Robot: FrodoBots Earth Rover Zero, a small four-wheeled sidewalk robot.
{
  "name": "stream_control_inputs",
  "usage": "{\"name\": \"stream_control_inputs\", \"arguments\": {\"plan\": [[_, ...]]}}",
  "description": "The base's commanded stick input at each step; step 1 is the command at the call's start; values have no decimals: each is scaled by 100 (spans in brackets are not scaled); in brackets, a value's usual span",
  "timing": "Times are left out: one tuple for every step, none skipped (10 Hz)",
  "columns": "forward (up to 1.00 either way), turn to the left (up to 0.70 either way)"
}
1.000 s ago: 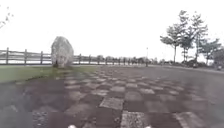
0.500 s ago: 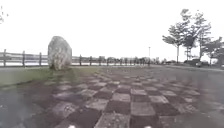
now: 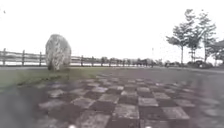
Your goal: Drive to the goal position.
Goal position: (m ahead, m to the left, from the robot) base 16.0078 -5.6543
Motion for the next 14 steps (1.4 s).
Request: {"name": "stream_control_inputs", "arguments": {"plan": [[100,0],[100,0],[100,0],[100,0],[100,0],[100,0],[100,0],[100,0],[100,0],[100,0],[100,0],[100,0],[100,0],[100,0]]}}
